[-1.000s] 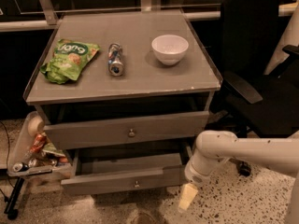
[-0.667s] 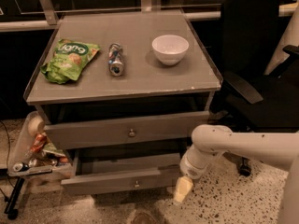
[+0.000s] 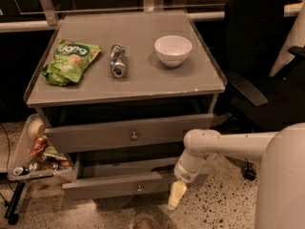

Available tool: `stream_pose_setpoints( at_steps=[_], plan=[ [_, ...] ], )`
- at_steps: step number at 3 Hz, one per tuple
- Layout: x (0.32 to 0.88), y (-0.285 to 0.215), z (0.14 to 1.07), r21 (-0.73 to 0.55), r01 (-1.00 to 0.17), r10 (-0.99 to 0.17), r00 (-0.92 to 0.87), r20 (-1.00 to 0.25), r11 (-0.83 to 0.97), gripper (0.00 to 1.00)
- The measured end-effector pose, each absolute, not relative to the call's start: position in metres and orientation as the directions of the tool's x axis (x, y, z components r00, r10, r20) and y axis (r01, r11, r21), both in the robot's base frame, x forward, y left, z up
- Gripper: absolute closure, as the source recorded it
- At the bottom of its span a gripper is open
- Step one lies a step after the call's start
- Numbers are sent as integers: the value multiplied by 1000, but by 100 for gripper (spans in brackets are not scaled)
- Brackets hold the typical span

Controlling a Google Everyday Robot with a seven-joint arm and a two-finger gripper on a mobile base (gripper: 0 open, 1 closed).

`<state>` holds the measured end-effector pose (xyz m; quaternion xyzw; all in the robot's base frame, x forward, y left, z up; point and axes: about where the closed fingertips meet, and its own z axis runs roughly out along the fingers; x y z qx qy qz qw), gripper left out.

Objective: Open middle drawer

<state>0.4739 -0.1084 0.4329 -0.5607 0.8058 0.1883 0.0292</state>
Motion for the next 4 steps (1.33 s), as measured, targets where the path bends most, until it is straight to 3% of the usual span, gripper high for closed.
stream_pose_setpoints(
  at_steps=[4],
  plan=[
    [429, -119, 426, 338, -882, -884, -414, -219, 329, 0]
  ],
)
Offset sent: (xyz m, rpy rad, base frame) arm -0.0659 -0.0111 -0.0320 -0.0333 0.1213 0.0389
